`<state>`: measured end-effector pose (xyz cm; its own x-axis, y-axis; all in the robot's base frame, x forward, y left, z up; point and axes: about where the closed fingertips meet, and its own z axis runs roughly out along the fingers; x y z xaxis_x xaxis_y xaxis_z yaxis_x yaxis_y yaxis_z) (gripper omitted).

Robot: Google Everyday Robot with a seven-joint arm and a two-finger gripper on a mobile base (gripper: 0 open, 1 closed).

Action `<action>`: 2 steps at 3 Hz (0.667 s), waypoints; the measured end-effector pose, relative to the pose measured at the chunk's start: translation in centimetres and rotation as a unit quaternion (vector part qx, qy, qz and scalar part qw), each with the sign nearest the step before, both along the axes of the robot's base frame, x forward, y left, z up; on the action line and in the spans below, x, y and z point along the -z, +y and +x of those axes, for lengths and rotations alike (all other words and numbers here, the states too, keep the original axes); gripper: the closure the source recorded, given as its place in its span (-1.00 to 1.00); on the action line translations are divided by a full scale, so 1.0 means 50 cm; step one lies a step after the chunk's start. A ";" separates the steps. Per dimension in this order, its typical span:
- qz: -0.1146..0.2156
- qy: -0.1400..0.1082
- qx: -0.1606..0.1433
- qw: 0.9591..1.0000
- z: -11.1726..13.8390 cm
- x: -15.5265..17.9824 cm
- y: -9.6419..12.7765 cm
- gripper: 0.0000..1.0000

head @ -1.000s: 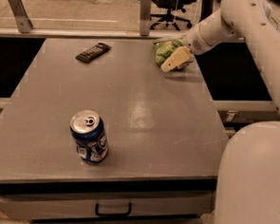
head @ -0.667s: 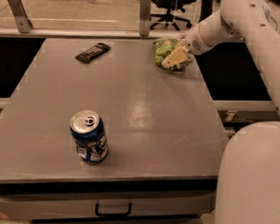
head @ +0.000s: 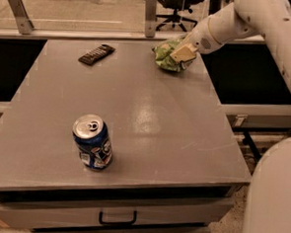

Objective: Move green jalapeno chip bag near pepsi can

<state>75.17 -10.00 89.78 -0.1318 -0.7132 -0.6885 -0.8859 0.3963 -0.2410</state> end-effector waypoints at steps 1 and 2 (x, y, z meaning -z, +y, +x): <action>-0.002 -0.022 -0.059 0.998 -0.073 -0.048 0.034 1.00; -0.018 -0.031 -0.138 0.990 -0.174 -0.068 0.070 1.00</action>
Offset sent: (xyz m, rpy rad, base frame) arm -0.1560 0.0503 0.0456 -0.0866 -0.0875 0.4867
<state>66.47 -6.48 93.21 0.1143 -0.7396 -0.6633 -0.9422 0.1309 -0.3083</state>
